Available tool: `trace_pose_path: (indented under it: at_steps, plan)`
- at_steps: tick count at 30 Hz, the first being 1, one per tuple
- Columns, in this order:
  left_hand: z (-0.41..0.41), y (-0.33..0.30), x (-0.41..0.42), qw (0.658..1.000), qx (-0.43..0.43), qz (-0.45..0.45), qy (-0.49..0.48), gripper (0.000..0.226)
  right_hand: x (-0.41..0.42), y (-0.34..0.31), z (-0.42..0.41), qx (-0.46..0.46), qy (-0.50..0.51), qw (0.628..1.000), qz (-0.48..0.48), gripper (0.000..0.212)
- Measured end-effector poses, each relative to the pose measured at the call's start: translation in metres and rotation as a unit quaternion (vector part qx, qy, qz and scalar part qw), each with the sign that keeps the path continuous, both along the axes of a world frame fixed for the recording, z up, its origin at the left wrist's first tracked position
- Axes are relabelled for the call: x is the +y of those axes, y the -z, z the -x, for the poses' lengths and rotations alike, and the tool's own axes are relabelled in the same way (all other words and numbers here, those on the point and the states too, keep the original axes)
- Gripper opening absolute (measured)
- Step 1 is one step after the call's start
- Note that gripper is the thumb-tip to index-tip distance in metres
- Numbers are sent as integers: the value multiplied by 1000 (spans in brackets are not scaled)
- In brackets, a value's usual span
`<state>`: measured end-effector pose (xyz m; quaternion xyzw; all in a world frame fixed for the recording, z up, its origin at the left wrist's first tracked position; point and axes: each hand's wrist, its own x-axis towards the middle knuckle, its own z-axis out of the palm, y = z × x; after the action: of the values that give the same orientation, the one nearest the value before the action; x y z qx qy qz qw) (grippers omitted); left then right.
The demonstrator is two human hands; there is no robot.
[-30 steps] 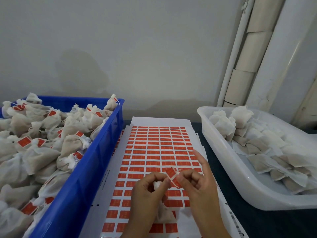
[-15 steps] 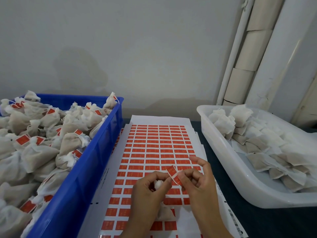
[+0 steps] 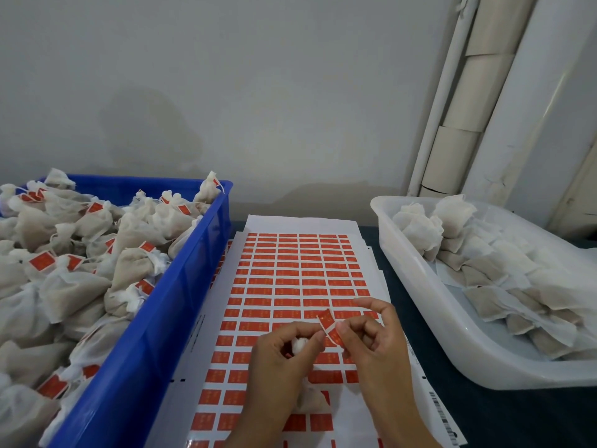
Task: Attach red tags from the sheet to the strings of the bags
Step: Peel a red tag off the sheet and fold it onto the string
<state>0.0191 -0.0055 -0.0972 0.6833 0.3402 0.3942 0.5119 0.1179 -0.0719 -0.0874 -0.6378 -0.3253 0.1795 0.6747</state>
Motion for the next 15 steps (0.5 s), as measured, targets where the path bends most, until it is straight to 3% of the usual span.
trace_pose_path:
  at_steps: [15]
  plan:
    - [0, 0, 0, 999, -26, 27, 21, 17, -1, -1, 2, 3, 16, 1000, 2, 28]
